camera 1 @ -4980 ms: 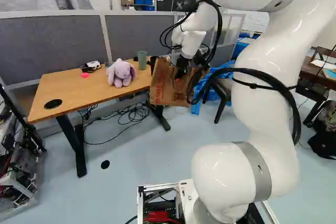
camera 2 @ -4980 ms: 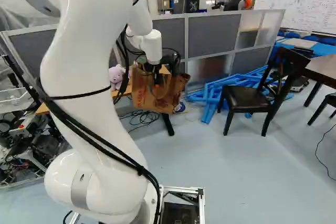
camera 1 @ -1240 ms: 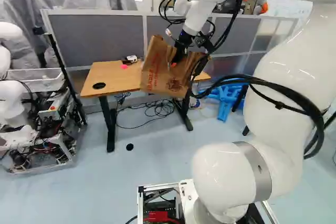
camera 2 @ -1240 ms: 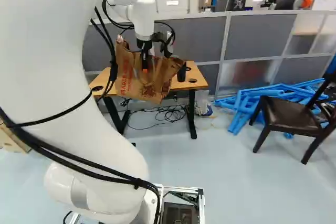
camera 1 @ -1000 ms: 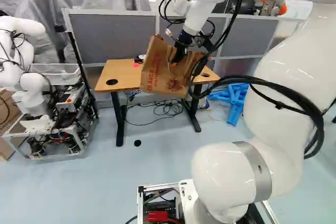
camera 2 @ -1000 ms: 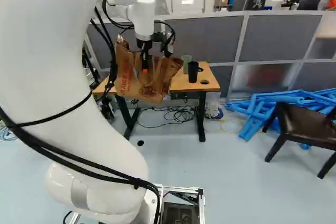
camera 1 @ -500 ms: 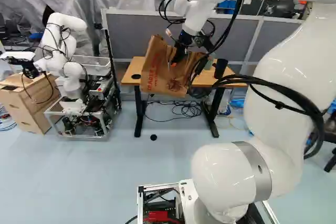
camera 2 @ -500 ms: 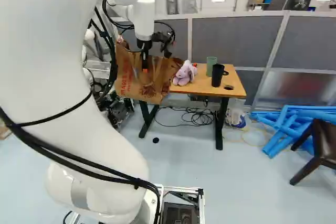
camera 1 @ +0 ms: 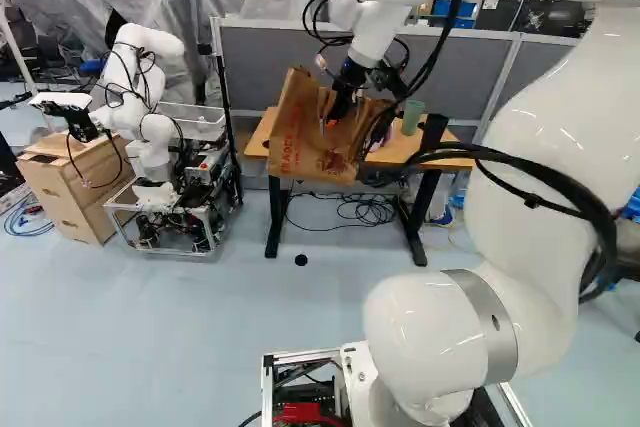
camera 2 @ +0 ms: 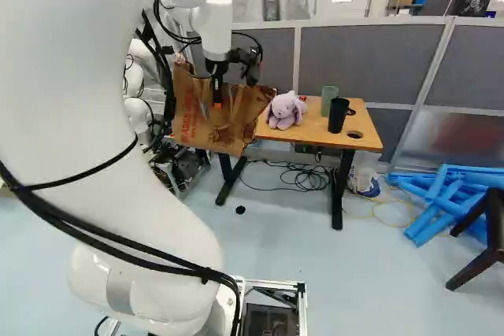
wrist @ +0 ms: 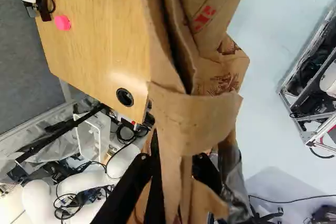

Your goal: Pick up the bag on the ground and place it on the table

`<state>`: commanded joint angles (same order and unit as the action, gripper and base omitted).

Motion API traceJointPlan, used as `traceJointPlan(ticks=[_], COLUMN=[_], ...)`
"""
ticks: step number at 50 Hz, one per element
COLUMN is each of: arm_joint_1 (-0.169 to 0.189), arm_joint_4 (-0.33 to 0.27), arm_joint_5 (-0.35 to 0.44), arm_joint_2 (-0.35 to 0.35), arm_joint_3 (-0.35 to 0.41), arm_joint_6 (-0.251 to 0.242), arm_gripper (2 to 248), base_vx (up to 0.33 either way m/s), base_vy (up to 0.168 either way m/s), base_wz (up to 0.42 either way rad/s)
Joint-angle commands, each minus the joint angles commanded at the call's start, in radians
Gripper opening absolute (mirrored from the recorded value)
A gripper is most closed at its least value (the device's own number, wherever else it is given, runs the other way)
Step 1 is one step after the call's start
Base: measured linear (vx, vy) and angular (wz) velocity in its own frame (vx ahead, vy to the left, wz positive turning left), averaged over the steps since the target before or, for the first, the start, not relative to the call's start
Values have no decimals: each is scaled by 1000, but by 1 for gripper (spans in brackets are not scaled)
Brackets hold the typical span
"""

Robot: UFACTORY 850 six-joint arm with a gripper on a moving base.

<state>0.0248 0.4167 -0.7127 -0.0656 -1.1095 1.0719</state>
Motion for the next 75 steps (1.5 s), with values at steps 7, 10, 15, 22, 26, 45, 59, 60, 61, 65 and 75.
traceJointPlan(ticks=[7, 10, 15, 22, 26, 45, 59, 60, 61, 65, 75], arm_joint_1=[0, 0, 0, 0, 0, 0, 0, 0, 0, 0, 0], arm_joint_4=[0, 0, 0, 0, 0, 0, 0, 0, 0, 0, 0], arm_joint_5=[0, 0, 0, 0, 0, 0, 0, 0, 0, 0, 0], arm_joint_2=[0, 0, 0, 0, 0, 0, 0, 0, 0, 0, 0], arm_joint_3=[0, 0, 0, 0, 0, 0, 0, 0, 0, 0, 0], arm_joint_6=[0, 0, 0, 0, 0, 0, 0, 0, 0, 0, 0], arm_gripper=[21, 21, 21, 21, 21, 21, 21, 21, 21, 21, 21], base_vx=[36, 92, 107, 91, 96, 118, 153, 187, 168, 161, 144], base_vy=[1, 11, 1, 1, 0, 28, 91, 105, 76, 44, 2], base_wz=[-4, -14, -6, -11, -3, -26, -24, 1, 4, 19, -6])
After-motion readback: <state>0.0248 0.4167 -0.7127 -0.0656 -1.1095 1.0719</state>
